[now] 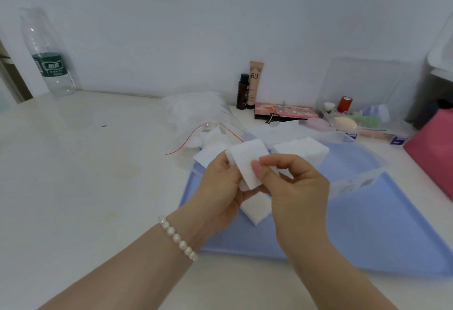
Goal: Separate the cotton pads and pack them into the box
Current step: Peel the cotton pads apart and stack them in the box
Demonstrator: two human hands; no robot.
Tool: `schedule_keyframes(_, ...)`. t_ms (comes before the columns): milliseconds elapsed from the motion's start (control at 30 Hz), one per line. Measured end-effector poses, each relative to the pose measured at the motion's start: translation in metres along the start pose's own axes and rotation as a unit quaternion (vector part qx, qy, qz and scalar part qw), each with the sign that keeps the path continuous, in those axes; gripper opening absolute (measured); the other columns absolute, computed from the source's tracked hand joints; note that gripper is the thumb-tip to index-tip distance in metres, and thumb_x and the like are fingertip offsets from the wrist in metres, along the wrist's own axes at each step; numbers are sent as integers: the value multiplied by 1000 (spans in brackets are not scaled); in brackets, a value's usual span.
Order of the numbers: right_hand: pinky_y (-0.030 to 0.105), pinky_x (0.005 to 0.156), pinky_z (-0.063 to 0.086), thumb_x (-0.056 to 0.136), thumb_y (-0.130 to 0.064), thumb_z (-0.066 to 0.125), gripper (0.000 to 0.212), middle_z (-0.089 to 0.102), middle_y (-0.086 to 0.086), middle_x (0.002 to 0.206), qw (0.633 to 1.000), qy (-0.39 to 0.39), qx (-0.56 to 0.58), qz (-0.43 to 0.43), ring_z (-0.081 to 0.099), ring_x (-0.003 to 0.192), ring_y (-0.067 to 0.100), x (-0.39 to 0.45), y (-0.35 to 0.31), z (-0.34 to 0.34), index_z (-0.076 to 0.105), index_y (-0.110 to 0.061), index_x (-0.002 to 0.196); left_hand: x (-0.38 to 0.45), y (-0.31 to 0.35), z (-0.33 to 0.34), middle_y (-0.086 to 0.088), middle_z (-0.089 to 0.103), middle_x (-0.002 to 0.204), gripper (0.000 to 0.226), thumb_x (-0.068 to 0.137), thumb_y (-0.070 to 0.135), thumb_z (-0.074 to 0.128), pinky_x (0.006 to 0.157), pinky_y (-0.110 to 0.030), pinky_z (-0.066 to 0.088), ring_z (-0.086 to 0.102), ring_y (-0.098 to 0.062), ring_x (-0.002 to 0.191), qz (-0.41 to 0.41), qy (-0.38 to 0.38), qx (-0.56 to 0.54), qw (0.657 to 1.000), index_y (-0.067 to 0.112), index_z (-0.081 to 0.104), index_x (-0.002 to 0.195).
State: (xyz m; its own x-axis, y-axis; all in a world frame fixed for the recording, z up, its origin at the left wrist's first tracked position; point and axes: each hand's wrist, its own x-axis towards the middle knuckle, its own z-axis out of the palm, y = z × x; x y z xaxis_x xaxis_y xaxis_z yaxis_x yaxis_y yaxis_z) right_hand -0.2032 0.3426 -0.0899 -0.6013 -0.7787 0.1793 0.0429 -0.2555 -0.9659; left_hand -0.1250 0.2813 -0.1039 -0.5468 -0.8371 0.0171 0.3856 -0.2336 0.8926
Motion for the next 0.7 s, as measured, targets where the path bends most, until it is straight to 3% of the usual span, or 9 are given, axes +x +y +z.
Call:
schedule_keyframes(67, 43, 74, 57, 72, -1, 75, 18, 66, -6, 57, 1000, 9, -15, -3, 66, 66, 24, 1, 3, 0, 68, -16, 64, 0, 0, 1, -13, 72, 88, 20, 93, 5, 46, 63, -27, 56, 70, -21, 77, 1, -1, -7, 1000, 3, 64, 102)
schedule_keyframes(133, 31, 69, 57, 71, -2, 76, 16, 65, -7, 55, 1000, 10, -26, -14, 66, 65, 23, 1, 4, 0, 69, -15, 65, -1, 1, 2, -13, 71, 90, 22, 96, 16, 45, 65, -29, 58, 70, -23, 78, -7, 6, -27, 1000, 4, 62, 103)
schedule_keyframes(233, 15, 54, 49, 71, -3, 76, 14, 62, -10, 53, 999, 15, -38, -31, 61, 57, 14, 1, 6, 1, 68, -13, 67, 0, 2, 3, -15, 70, 95, 46, 93, 44, 40, 72, -32, 58, 70, -26, 81, -40, 17, -63, 997, 6, 63, 100)
schedule_keyframes(300, 14, 51, 47, 72, -2, 76, 13, 61, -12, 54, 998, 18, -45, -28, 62, 55, 14, 2, 6, 1, 67, -10, 68, -1, 4, 2, -14, 71, 94, 56, 91, 53, 34, 69, -31, 59, 71, -25, 79, -62, 21, -82, 994, 7, 65, 100)
schedule_keyframes(433, 18, 51, 48, 70, -2, 77, 15, 59, -7, 55, 998, 27, -53, -37, 62, 63, 35, 2, 10, 0, 66, -12, 65, -1, 7, 2, -14, 72, 96, 73, 85, 66, 27, 68, -30, 59, 72, -24, 81, -82, 4, -105, 991, 7, 63, 107)
schedule_keyframes(500, 21, 54, 49, 69, -4, 78, 17, 63, 4, 61, 997, 25, -65, -42, 61, 68, 38, 2, 11, 0, 67, -15, 64, -3, 7, 3, -12, 72, 96, 68, 76, 64, 38, 72, -30, 58, 71, -22, 82, -64, -12, -79, 995, 8, 64, 104)
schedule_keyframes(633, 33, 56, 56, 71, -4, 76, 17, 66, 10, 65, 998, -1, -63, -27, 62, 65, 36, 2, 8, 0, 68, -16, 63, -4, 4, 3, -8, 70, 82, 33, 72, 38, 56, 69, -29, 55, 68, -22, 80, -15, -23, -22, 999, 11, 62, 88)
schedule_keyframes(700, 26, 47, 51, 73, 0, 74, 18, 62, 4, 57, 999, -20, -48, -13, 60, 56, 30, 3, 6, -1, 67, -14, 63, -4, 4, 2, -13, 65, 83, 35, 72, 38, 58, 62, -28, 51, 59, -31, 85, -12, -27, 5, 1000, 7, 59, 89)
